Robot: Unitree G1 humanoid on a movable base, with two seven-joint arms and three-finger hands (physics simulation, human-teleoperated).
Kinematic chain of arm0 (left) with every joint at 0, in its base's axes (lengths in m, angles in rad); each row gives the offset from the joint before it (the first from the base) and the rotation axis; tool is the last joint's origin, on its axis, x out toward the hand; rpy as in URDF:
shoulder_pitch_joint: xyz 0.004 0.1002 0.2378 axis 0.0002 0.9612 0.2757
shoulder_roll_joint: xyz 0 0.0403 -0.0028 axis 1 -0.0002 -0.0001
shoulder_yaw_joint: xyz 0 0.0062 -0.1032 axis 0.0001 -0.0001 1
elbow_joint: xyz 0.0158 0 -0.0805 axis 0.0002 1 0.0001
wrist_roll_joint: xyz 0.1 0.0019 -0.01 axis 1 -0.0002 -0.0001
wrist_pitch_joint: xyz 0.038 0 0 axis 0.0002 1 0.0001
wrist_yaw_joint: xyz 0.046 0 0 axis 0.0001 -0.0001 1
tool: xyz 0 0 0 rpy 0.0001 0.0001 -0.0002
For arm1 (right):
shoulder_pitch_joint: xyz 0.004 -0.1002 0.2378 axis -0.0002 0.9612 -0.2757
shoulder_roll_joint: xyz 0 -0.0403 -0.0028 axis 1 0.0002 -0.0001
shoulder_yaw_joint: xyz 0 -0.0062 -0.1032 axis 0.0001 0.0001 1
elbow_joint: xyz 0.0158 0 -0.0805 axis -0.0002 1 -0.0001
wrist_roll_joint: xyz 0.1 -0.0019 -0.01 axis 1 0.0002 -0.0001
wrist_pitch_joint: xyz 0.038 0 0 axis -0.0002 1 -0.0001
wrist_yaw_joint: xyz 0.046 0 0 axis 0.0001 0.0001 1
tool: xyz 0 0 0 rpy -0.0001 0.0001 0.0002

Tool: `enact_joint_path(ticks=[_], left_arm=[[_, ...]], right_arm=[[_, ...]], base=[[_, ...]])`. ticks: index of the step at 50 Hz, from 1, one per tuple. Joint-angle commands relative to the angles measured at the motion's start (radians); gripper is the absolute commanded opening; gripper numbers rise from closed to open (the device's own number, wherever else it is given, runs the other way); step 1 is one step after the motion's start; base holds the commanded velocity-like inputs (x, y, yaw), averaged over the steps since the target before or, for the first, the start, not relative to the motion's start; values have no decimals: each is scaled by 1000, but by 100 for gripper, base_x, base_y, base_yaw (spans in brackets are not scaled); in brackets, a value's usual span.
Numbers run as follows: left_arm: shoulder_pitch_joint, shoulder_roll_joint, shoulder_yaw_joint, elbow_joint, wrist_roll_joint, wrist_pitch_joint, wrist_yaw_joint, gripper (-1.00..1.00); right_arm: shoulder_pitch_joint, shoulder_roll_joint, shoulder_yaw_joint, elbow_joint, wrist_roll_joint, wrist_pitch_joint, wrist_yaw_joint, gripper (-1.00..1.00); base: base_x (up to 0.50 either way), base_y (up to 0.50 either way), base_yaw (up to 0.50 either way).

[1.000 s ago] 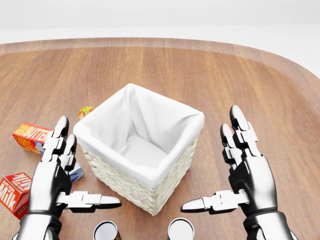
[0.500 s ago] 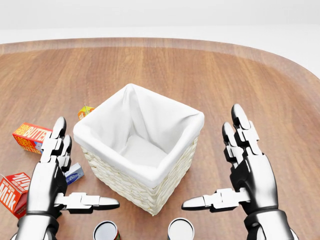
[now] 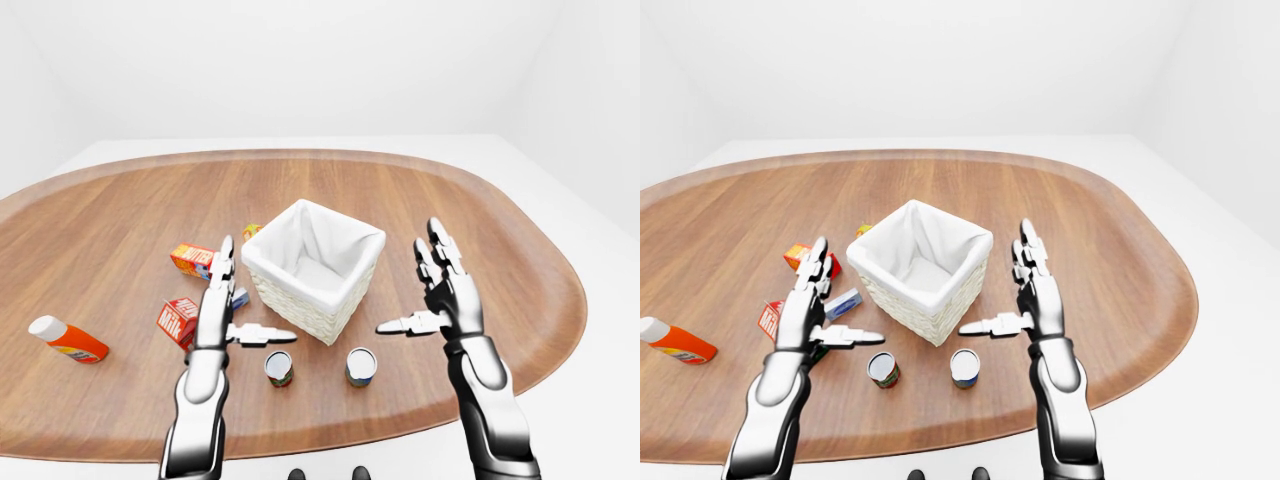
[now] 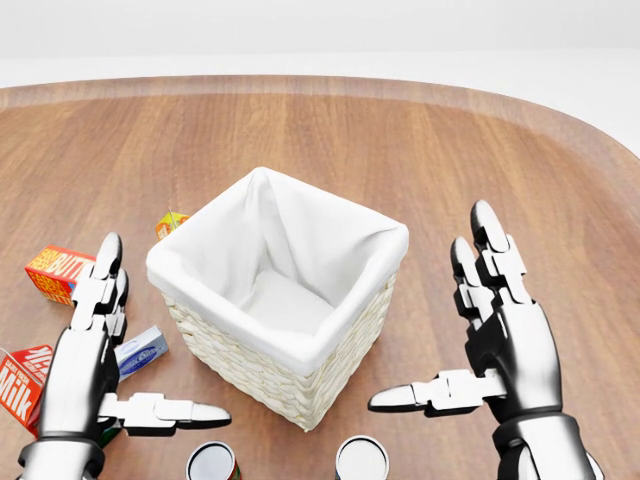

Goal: Pick up the tomato sauce, and put it in the basket.

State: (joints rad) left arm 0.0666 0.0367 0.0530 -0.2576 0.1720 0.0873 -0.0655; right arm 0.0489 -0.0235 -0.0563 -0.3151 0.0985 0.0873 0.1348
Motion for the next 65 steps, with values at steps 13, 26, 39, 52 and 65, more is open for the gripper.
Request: enact_joint_path(ticks=[13, 26, 39, 52, 65], left_arm=[[59, 3, 22, -41, 85, 0, -19, 99], [111, -1, 36, -76, 137, -35, -44, 99], [143, -4, 21, -82, 204, -78, -55, 99], [164, -2, 0, -55, 266, -128, -51, 99], [175, 2, -11, -37, 310, -158, -46, 99]], right_arm=[[-12, -3, -6, 11, 2, 0, -4, 100], [-16, -5, -11, 15, -1, 0, -5, 100], [-16, -4, -9, 11, -4, 0, -8, 100], [-17, -4, -8, 27, -7, 0, -6, 100], [-15, -4, -7, 30, -9, 0, -6, 100]], base=[[0, 0, 0], [0, 0, 0], [0, 0, 0], [0, 0, 0], [0, 0, 0]])
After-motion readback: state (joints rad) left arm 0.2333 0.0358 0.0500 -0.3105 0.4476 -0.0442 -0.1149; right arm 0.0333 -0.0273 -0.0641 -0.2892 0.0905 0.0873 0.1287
